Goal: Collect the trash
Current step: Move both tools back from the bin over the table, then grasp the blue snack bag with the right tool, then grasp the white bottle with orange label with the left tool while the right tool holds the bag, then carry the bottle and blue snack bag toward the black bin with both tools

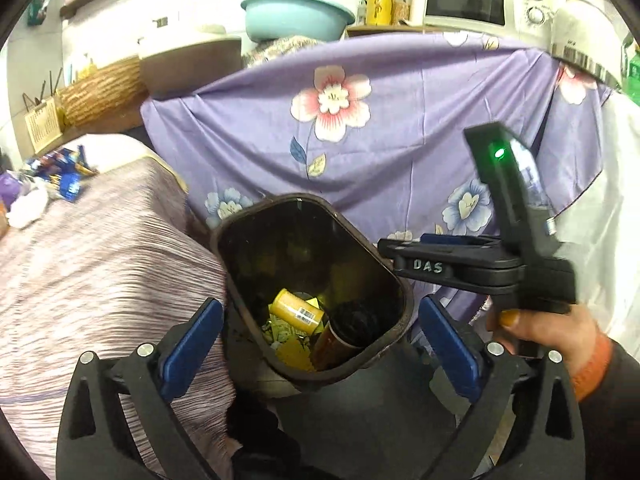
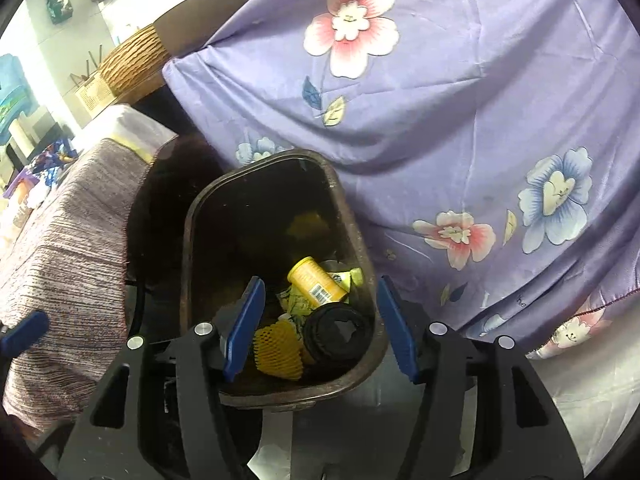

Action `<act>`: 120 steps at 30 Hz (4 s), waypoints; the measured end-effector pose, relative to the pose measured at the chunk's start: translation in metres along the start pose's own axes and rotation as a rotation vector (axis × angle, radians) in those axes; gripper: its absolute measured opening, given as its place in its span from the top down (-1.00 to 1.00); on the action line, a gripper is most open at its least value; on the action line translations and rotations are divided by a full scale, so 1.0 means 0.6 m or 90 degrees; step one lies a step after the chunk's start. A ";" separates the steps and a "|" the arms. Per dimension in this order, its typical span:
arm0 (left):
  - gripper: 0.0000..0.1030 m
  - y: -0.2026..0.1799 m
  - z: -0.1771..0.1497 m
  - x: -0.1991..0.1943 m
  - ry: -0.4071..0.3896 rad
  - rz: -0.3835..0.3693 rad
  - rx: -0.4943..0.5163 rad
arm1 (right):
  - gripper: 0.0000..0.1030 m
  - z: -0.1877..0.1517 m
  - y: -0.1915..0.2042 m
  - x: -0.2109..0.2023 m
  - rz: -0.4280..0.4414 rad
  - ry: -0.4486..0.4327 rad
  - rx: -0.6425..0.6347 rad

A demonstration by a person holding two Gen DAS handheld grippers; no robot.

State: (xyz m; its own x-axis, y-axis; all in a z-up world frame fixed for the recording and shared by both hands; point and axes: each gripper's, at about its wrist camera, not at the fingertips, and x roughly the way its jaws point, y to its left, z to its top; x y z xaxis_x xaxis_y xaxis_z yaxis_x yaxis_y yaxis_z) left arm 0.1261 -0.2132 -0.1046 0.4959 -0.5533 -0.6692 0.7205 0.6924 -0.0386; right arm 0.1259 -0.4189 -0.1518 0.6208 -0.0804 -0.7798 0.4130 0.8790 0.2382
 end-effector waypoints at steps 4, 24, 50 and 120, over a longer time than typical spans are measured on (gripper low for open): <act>-0.89 0.028 0.006 -0.047 -0.016 0.012 -0.015 | -0.14 0.004 0.027 -0.004 0.019 -0.001 -0.018; -0.89 0.268 -0.021 -0.239 -0.041 0.246 -0.090 | -0.42 0.056 0.355 -0.074 0.225 -0.051 -0.300; -0.89 0.494 -0.033 -0.286 0.022 0.348 -0.095 | 0.37 0.162 0.634 0.079 0.172 -0.044 -0.587; -0.20 0.351 -0.014 -0.272 -0.087 0.260 -0.077 | 0.88 0.033 0.411 -0.111 0.330 -0.095 -0.315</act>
State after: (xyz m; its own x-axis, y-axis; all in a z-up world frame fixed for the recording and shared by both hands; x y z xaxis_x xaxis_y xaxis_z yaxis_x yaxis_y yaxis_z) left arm 0.1927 0.0271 -0.0097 0.7936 -0.2738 -0.5434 0.3945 0.9115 0.1168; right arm 0.1995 -0.2059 -0.0299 0.7534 0.3712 -0.5428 -0.2857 0.9282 0.2383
